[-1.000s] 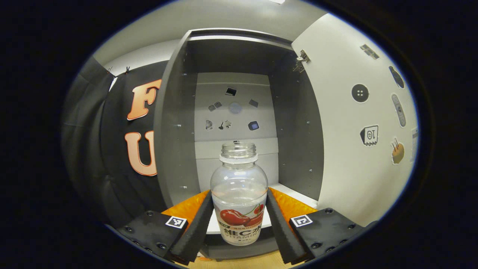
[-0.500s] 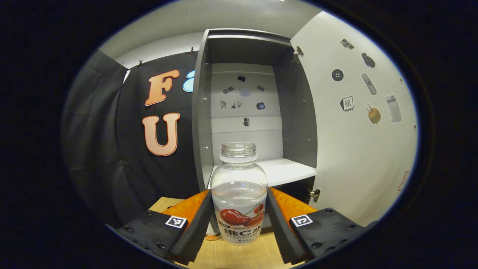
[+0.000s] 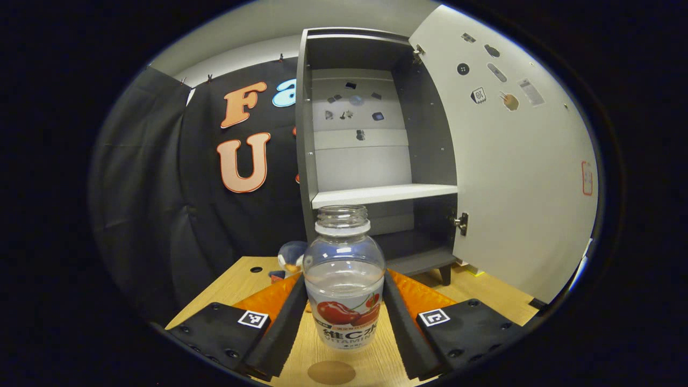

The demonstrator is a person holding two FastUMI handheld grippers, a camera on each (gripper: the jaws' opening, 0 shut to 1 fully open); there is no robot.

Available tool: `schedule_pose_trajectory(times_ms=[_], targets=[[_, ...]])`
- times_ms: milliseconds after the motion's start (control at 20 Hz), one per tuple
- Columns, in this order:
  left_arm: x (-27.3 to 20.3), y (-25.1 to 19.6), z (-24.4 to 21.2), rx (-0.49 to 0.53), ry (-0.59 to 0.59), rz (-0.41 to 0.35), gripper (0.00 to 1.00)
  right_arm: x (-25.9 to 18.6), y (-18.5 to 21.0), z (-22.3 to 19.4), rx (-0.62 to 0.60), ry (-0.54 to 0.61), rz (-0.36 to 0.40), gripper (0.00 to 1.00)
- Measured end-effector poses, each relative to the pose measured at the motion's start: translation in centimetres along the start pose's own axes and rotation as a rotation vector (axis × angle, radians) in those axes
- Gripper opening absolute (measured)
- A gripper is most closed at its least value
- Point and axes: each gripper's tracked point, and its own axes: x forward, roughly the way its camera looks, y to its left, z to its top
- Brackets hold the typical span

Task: Open the cabinet door with the right hand, grasp the bottle in the cabinet with the left hand and place it on the coaster, then close the cabinet door with the right hand.

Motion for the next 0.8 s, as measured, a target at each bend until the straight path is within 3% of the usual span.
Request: schedule_pose_trajectory(times_ms=[400,800], targets=[[-0.8,1.6,-9.2,0.011,0.093,0.032,0.86,2.4,-0.5,-4.9,-0.014,0.15,0.005,0.68],[-1.9,2.6,-14.0,-0.03,0.16,0.041,0.86,3.4,0.5,-6.8,-0.033,0.218,0.027,0.69]])
